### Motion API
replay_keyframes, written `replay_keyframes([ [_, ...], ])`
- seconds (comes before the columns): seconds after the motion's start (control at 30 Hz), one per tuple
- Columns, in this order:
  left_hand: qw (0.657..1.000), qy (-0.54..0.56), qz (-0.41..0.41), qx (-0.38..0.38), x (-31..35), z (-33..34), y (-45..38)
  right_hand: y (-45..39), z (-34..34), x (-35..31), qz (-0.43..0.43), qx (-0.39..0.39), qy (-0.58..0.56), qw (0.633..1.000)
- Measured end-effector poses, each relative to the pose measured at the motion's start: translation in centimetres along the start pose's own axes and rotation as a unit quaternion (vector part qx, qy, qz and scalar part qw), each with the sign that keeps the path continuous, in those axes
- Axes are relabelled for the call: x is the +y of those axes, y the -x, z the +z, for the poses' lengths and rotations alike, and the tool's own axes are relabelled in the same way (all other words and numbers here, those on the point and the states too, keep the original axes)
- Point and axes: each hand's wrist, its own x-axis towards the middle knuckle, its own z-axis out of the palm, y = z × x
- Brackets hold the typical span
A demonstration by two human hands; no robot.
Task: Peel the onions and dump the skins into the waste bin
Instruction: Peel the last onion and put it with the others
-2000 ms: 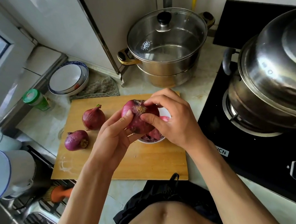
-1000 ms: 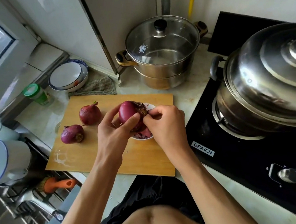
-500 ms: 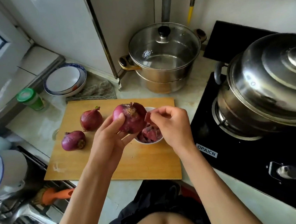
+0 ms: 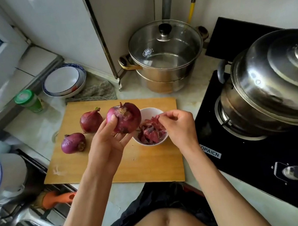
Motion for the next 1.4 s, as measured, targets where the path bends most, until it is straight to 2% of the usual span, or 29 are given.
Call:
replay_keyframes([
  [0.13,0.999,0.036,-0.007,0.008,-0.1,0.1,0.1,-0.4,0.5,0.8,-0.054,-0.034,0.112,0.992],
  [0.27,0.998,0.035,-0.033,0.033,-0.6,0.2,0.0,-0.6,1.3,1.7,-0.135,-0.056,0.256,0.956],
  [0.37,0.996,0.03,-0.063,0.05,-1.0,0.4,-0.1,-0.8,1.1,2.0,-0.159,-0.048,0.298,0.94],
  [0.53,0.995,0.03,-0.083,0.046,-1.3,0.6,-0.5,-1.3,0.7,2.2,-0.192,-0.012,0.257,0.947],
  [0.77,0.994,0.014,-0.099,0.04,-0.7,1.4,-0.7,-1.3,0.8,2.5,-0.235,-0.046,0.263,0.935],
  [0.97,0.991,0.032,-0.124,0.031,-0.6,1.9,-0.7,-1.5,0.6,2.3,-0.249,-0.047,0.202,0.946],
  [1.13,0.989,0.029,-0.137,0.035,-0.2,2.0,-0.9,-0.4,-0.5,0.7,-0.324,-0.114,0.114,0.932],
  [1.4,0.986,0.001,-0.163,0.03,0.0,1.9,-1.5,-0.4,-0.7,-0.2,-0.326,-0.138,0.108,0.929],
])
